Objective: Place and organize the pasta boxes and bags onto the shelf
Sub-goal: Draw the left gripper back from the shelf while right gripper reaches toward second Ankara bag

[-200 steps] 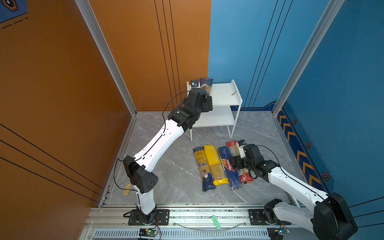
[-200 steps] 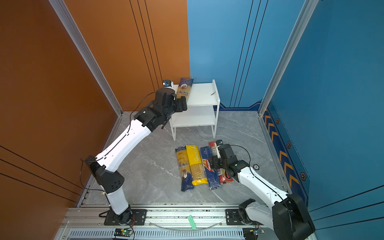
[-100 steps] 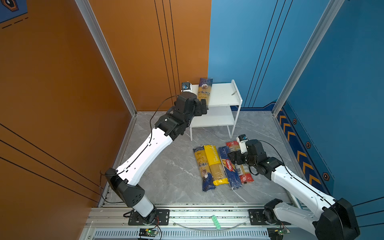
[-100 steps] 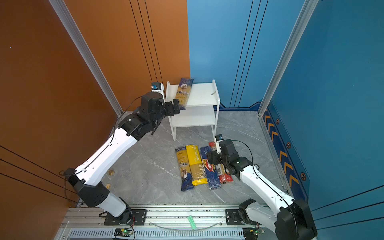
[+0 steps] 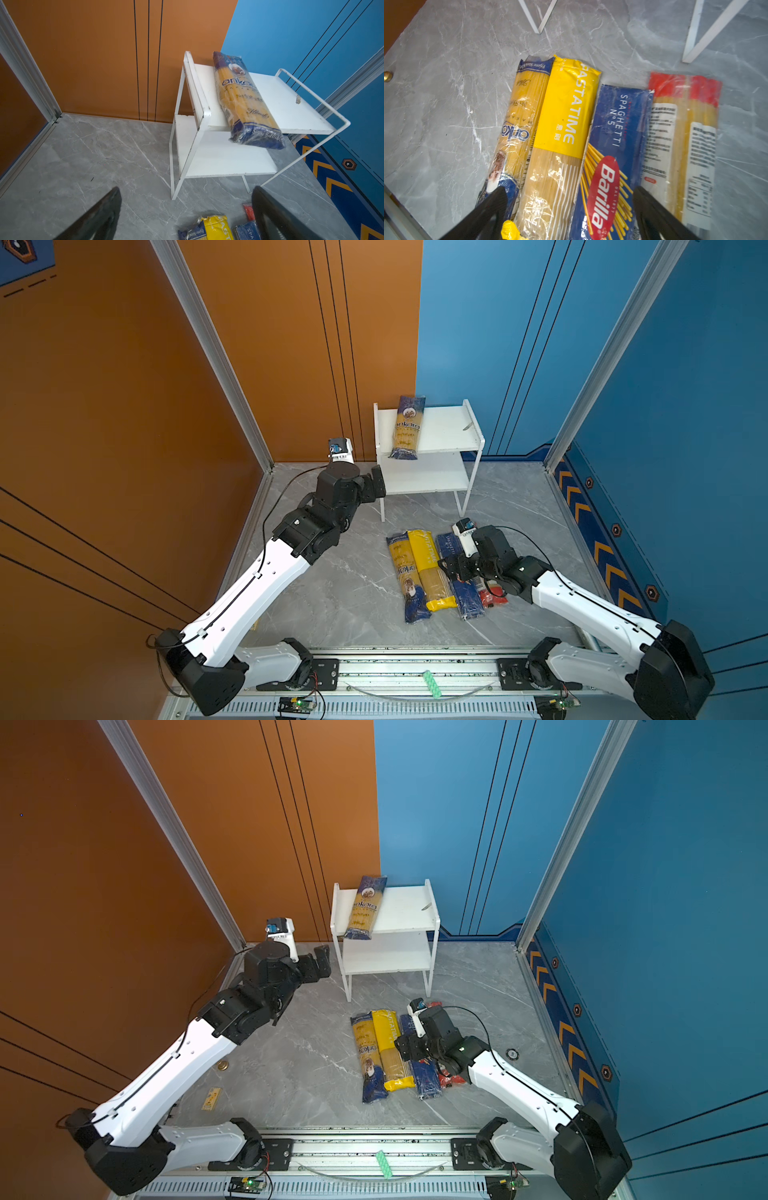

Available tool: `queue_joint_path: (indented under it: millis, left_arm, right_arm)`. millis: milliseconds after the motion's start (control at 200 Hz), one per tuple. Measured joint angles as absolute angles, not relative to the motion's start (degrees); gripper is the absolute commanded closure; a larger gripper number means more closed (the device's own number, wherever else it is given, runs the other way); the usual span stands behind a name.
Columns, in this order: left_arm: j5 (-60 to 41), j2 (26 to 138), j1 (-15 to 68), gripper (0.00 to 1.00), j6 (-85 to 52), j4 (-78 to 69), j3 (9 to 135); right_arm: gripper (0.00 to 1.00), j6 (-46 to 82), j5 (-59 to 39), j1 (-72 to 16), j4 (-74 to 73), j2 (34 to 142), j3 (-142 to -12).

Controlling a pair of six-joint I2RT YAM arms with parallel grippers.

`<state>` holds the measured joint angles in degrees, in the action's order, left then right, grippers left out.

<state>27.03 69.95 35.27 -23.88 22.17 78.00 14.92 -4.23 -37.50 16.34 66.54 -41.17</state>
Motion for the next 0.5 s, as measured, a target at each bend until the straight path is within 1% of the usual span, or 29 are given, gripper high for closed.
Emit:
queue_joint_path:
  millis: [290, 501]
  left_arm:
    - [26.5, 66.48, 34.3, 0.02, -27.99, 21.63, 67.07]
    - [24.73, 64.9, 32.53, 0.02, -31.44, 21.28, 59.68]
  right_arm:
    - [0.08, 16.86, -0.05, -47.57, 14.98, 69.28, -41.15]
    - [0.08, 19.46, 3.73, -54.0, 13.43, 73.21, -41.19]
